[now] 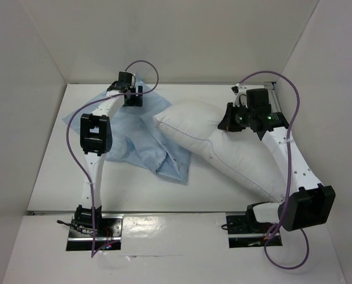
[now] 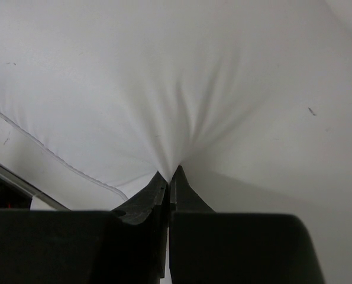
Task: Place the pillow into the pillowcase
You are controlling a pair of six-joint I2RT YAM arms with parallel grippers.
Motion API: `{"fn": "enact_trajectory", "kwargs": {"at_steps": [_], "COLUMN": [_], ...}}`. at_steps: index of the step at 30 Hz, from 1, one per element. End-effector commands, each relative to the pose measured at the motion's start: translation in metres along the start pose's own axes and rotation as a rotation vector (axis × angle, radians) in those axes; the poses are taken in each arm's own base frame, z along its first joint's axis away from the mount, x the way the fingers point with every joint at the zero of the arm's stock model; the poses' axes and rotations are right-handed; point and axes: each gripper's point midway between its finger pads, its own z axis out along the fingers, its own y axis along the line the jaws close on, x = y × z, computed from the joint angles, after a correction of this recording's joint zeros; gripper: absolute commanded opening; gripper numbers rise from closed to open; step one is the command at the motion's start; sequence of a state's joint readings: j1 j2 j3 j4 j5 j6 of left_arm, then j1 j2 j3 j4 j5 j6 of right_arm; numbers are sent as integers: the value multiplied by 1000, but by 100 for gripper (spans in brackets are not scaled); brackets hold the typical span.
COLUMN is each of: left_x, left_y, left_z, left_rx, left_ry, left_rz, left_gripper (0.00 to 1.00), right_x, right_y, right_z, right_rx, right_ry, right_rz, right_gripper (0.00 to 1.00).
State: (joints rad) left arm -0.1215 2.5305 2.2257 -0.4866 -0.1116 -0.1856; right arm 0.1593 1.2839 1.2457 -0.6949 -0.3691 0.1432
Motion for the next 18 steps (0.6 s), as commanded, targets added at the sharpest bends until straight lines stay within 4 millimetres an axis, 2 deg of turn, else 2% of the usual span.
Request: {"fn": "enact_trajectory", "kwargs": {"at_steps": [1, 2, 4, 6, 8, 9, 10, 11, 12, 13, 14, 16, 17, 18], "left_x": [-5, -5, 9, 11, 12, 15, 17, 26, 20, 24, 13, 16, 9, 7], "left_y": [3, 5, 5, 3, 9, 18, 28, 37, 42, 49, 57, 83, 92, 111], "left_z": [9, 9, 15, 17, 16, 18, 18, 21, 16, 18, 9, 6, 2, -3], "left_rx": [-19, -8, 19, 61, 64, 53, 42, 38, 33, 14, -7, -63, -71, -99], "left_ry": [-16, -14, 32, 50, 61, 69, 79, 100, 88, 98, 72, 75, 54, 47], "left_rz": [2, -17, -22, -45, -68, -94, -106, -134, -155, -173, -190, -248, -272, -305], "left_gripper": [96, 94, 86, 57, 24, 10, 0, 0, 0, 0, 0, 0, 0, 0], "right_x": [-43, -43, -46, -45, -45, -45, -49, -49, -49, -50, -53, -51, -51, -51], "right_y": [9, 9, 8, 7, 6, 6, 5, 5, 5, 3, 4, 0, 0, 2], "right_z": [-7, -7, -7, -4, -4, -4, -6, -6, -6, -6, -8, -8, -8, -7], "right_rx": [-9, -9, -2, -1, 9, 9, 17, 17, 17, 31, 29, 50, 50, 54], "right_ry": [-124, -124, -135, -127, -129, -129, -140, -140, -140, -143, -152, -148, -148, -147], "right_rz": [-21, -21, -24, -11, -1, -1, -3, -3, -3, -2, -5, -1, -1, -6], "right_gripper": [0, 0, 0, 0, 0, 0, 0, 0, 0, 0, 0, 0, 0, 0]}}
